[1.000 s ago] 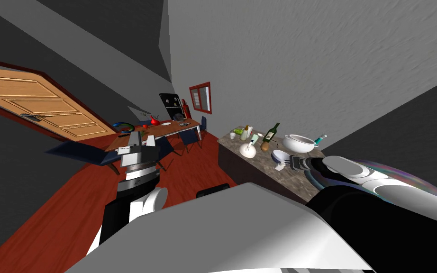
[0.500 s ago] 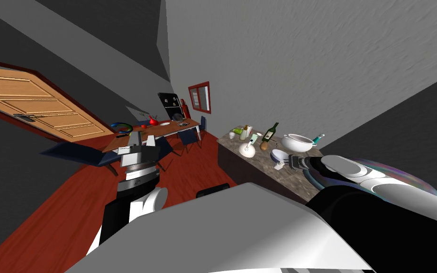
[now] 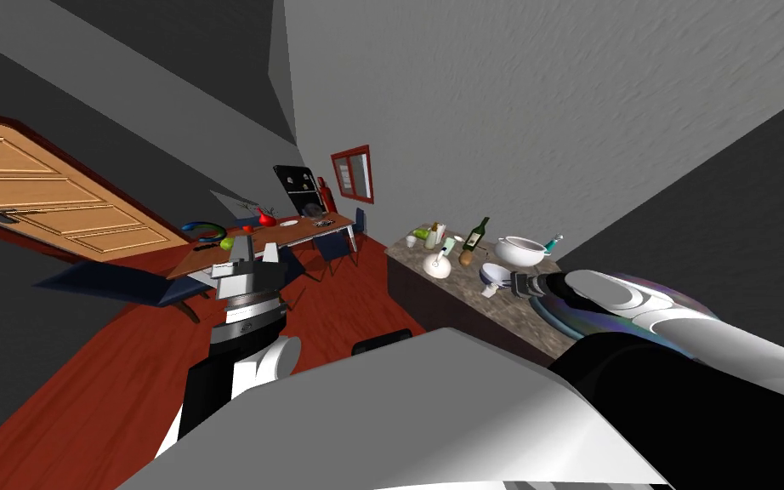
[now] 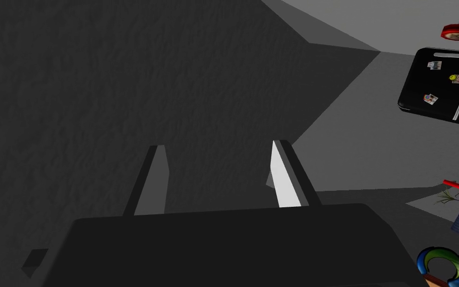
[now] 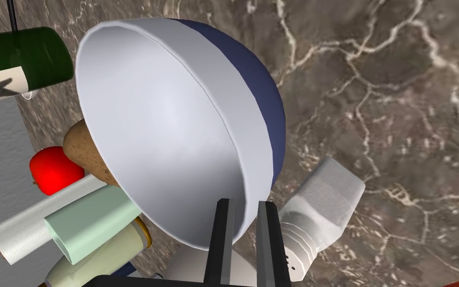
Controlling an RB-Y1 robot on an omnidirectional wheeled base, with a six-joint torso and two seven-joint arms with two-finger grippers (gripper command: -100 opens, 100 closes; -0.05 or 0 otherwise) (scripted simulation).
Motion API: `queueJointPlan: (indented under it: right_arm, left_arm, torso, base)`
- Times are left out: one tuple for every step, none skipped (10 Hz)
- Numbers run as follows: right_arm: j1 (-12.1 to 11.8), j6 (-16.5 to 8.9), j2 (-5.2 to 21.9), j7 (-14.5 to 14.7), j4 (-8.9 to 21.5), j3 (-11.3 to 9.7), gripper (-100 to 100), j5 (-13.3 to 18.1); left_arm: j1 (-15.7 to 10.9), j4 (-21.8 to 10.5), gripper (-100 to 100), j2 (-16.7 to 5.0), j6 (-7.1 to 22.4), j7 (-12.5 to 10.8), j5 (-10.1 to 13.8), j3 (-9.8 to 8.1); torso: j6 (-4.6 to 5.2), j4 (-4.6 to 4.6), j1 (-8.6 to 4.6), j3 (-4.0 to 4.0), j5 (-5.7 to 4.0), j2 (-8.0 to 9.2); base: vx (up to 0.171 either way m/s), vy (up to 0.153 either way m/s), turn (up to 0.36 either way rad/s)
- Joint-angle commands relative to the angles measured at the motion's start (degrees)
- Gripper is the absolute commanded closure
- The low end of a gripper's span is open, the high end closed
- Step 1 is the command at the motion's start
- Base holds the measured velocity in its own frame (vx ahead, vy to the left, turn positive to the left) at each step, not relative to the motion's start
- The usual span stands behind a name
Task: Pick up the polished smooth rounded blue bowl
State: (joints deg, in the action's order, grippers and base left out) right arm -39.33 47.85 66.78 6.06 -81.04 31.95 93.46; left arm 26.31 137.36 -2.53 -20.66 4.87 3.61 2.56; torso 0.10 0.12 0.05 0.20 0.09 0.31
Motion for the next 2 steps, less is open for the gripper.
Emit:
queueJointPlan:
  right_arm:
    - [0.0, 0.0, 0.0, 0.0, 0.0, 0.0, 100, 0.0]
    - [0.1, 0.1, 0.0, -0.1, 0.0, 0.0, 0, 0.1]
  left_arm:
    - [0.0, 0.0, 0, 0.0, 0.0, 0.0, 0.0, 0.00]
    - [0.0, 0.0, 0, 0.0, 0.0, 0.0, 0.0, 0.00]
  torso:
    - [0.00, 0.00, 0.00, 0.00, 0.00, 0.00]
    - [-0.01, -0.01, 0.02, -0.03, 0.00, -0.05]
  base:
    - [-0.014, -0.006, -0.009]
    - [0.000, 0.000, 0.000]
